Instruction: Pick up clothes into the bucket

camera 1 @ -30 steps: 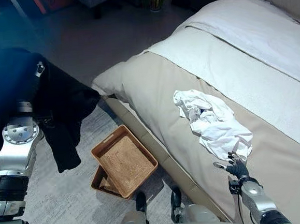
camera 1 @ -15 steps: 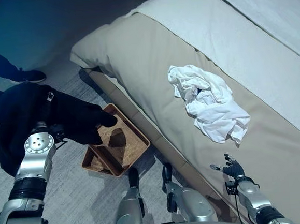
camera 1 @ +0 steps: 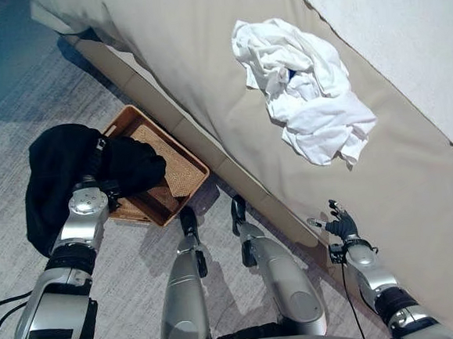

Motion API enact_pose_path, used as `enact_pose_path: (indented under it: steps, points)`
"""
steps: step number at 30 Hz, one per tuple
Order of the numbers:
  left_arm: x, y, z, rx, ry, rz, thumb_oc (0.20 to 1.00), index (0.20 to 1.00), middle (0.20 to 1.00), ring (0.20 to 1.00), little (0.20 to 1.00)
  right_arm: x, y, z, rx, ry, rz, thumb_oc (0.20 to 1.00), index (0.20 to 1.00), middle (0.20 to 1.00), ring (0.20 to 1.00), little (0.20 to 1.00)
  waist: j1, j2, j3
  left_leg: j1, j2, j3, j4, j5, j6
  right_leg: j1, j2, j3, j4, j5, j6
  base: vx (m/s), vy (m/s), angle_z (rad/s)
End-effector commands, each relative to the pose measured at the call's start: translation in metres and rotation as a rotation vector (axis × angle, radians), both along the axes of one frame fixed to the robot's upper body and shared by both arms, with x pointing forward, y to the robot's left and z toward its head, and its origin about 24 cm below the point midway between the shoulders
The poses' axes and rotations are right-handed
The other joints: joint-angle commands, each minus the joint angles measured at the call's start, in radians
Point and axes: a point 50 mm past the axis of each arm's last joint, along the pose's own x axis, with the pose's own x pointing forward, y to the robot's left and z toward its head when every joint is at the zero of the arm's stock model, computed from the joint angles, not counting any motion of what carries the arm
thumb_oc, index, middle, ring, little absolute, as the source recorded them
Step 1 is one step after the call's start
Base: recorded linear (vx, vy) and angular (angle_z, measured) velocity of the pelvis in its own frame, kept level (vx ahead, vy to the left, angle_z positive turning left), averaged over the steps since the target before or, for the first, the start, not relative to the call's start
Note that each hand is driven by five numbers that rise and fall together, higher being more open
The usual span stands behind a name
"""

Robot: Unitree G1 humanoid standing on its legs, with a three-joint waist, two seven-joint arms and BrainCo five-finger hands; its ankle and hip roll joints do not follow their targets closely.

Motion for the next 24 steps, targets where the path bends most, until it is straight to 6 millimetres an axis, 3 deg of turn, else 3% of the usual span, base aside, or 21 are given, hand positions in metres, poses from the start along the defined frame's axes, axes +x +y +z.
enact_pose_path:
  steps: [1,4,5,6,7,8,9,10,11,12,13,14,15,20,24]
  points:
    - [0.007,0.008,0.029,0.057,-0.09,0.037,0.2,0.2,0.2,0.2,0.2,-0.001,-0.011,0.015,-0.025,-0.092,-0.024,1.0,1.0,1.0,1.0,1.0,-0.011,-0.014,-0.012,-0.095,0.04,-0.017,0.157,-0.056,0.0,-0.063,-0.09,0.036,0.097,-0.027,0.096,-0.04,0.006,-0.05]
    - [0.011,0.007,0.031,0.058,-0.085,0.044,0.2,0.2,0.2,0.2,0.2,0.005,-0.011,0.024,-0.028,-0.135,-0.024,1.0,1.0,1.0,1.0,1.0,-0.022,-0.021,-0.012,-0.144,0.046,-0.018,0.164,-0.054,-0.001,-0.113,-0.087,0.036,0.098,-0.02,0.097,0.01,0.007,0.0]
    - [0.012,0.007,0.03,0.044,-0.078,0.048,0.649,0.649,0.649,0.649,0.649,0.006,-0.011,0.025,-0.027,-0.138,-0.026,1.0,1.0,1.0,1.0,1.0,-0.021,-0.018,-0.013,-0.139,0.053,-0.025,0.171,-0.088,-0.006,-0.109,-0.077,0.04,0.104,-0.044,0.104,0.0,0.0,0.0]
    - [0.014,0.006,0.03,0.036,-0.075,0.054,1.0,1.0,1.0,1.0,1.0,0.008,-0.009,0.026,-0.025,-0.144,-0.026,1.0,1.0,1.0,1.0,1.0,-0.027,-0.026,-0.012,-0.169,0.049,-0.016,0.17,-0.055,0.0,-0.135,-0.084,0.037,0.094,-0.012,0.099,0.07,-0.001,-0.04]
    - [0.016,0.004,0.032,0.04,-0.071,0.053,1.0,1.0,1.0,1.0,1.0,0.009,-0.008,0.026,-0.026,-0.146,-0.021,1.0,1.0,1.0,1.0,1.0,-0.026,-0.023,-0.013,-0.159,0.056,-0.025,0.176,-0.088,-0.006,-0.127,-0.075,0.04,0.099,-0.035,0.106,-0.09,-0.003,-0.08]
    - [0.018,0.003,0.032,0.026,-0.07,0.051,1.0,1.0,1.0,1.0,1.0,0.011,-0.007,0.028,-0.024,-0.154,-0.021,1.0,1.0,1.0,1.0,1.0,-0.032,-0.03,-0.012,-0.181,0.05,-0.017,0.169,-0.052,-0.001,-0.148,-0.081,0.039,0.089,-0.006,0.101,0.09,0.007,-0.09]
    - [0.018,0.002,0.029,0.017,-0.06,0.051,1.0,1.0,1.0,1.0,1.0,0.011,-0.007,0.029,-0.026,-0.157,-0.021,1.0,1.0,1.0,1.0,1.0,-0.029,-0.024,-0.012,-0.169,0.055,-0.025,0.172,-0.085,-0.006,-0.139,-0.073,0.043,0.094,-0.031,0.107,-0.08,0.013,-0.11]
    - [0.019,0.001,0.029,0.016,-0.053,0.054,1.0,1.0,1.0,1.0,1.0,0.013,-0.006,0.031,-0.022,-0.166,-0.024,1.0,1.0,1.0,1.0,1.0,-0.035,-0.031,-0.012,-0.189,0.051,-0.016,0.165,-0.051,-0.001,-0.157,-0.08,0.04,0.085,-0.002,0.101,0.0,0.014,-0.07]
    - [0.021,0.0,0.028,0.015,-0.045,0.059,1.0,1.0,1.0,1.0,1.0,0.014,-0.005,0.033,-0.019,-0.174,-0.023,1.0,1.0,1.0,1.0,1.0,-0.037,-0.032,-0.012,-0.192,0.051,-0.016,0.163,-0.05,-0.001,-0.162,-0.08,0.041,0.083,-0.001,0.102,0.0,0.012,-0.05]
    - [0.021,0.0,0.025,0.011,-0.028,0.065,1.0,1.0,1.0,1.0,1.0,0.016,-0.004,0.034,-0.02,-0.18,-0.02,1.0,1.0,1.0,1.0,1.0,-0.034,-0.027,-0.012,-0.175,0.058,-0.022,0.166,-0.083,-0.007,-0.149,-0.072,0.044,0.088,-0.027,0.108,0.0,0.0,0.0]
    - [0.023,-0.002,0.023,-0.007,-0.02,0.069,1.0,1.0,1.0,1.0,1.0,0.018,-0.003,0.037,-0.017,-0.191,-0.02,1.0,1.0,1.0,1.0,1.0,-0.038,-0.033,-0.012,-0.19,0.051,-0.013,0.155,-0.047,-0.002,-0.163,-0.079,0.04,0.076,0.001,0.102,0.09,0.006,-0.02]
    - [0.022,-0.002,0.023,-0.008,-0.018,0.069,1.0,1.0,1.0,1.0,1.0,0.018,-0.003,0.036,-0.018,-0.188,-0.02,1.0,1.0,1.0,1.0,1.0,-0.034,-0.027,-0.012,-0.173,0.057,-0.022,0.159,-0.081,-0.008,-0.147,-0.071,0.043,0.083,-0.026,0.109,-0.08,0.002,-0.01]
    - [0.024,-0.002,0.018,-0.043,-0.003,0.092,1.0,1.0,1.0,1.0,1.0,0.021,-0.002,0.038,-0.016,-0.198,-0.021,1.0,1.0,1.0,1.0,1.0,-0.041,-0.033,-0.012,-0.187,0.05,-0.012,0.147,-0.046,-0.003,-0.164,-0.079,0.041,0.071,0.002,0.102,0.0,0.0,0.0]
    - [0.023,-0.005,0.005,-0.237,-0.012,0.11,1.0,1.0,1.0,1.0,1.0,0.028,0.002,0.047,-0.001,-0.235,-0.016,1.0,1.0,1.0,1.0,1.0,-0.043,-0.027,-0.012,-0.174,0.047,-0.009,0.127,-0.042,-0.006,-0.156,-0.081,0.04,0.058,0.004,0.101,-0.02,0.002,0.0]
    - [0.017,-0.002,-0.004,-0.258,-0.005,0.121,1.0,1.0,1.0,1.0,1.0,0.029,0.0,0.051,-0.001,-0.253,-0.021,1.0,1.0,1.0,1.0,1.0,-0.039,-0.022,-0.012,-0.164,0.044,-0.009,0.111,-0.038,-0.008,-0.15,-0.081,0.039,0.049,0.005,0.1,0.0,0.0,0.0]
